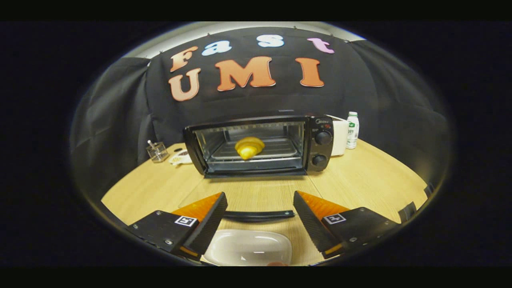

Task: Open the toaster oven, put the food inside, and close the toaster oven door.

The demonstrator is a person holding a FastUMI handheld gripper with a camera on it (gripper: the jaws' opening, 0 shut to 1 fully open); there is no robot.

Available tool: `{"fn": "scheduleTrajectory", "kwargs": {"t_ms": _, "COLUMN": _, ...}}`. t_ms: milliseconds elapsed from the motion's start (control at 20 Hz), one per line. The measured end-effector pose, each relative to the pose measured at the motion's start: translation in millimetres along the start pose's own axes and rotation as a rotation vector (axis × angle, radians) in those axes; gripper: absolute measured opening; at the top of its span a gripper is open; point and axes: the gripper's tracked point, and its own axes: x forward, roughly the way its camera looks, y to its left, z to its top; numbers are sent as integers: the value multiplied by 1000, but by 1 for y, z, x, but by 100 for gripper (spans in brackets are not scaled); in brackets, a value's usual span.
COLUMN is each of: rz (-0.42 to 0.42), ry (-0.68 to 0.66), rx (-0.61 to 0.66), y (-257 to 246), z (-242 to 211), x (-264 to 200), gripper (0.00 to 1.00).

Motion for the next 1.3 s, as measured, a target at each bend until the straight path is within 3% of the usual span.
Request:
{"fn": "scheduleTrajectory", "kwargs": {"t_ms": 450, "rz": -5, "ry": 160, "rx": -41, "y": 15, "z": -53, "x": 11, "gripper": 99}}
{"fn": "scheduleTrajectory", "kwargs": {"t_ms": 1100, "rz": -24, "ry": 218, "rx": -109, "y": 22, "z": -63, "x": 9, "gripper": 99}}
{"fn": "scheduleTrajectory", "kwargs": {"t_ms": 1300, "rz": -70, "ry": 217, "rx": -89, "y": 11, "z": -62, "x": 14, "gripper": 99}}
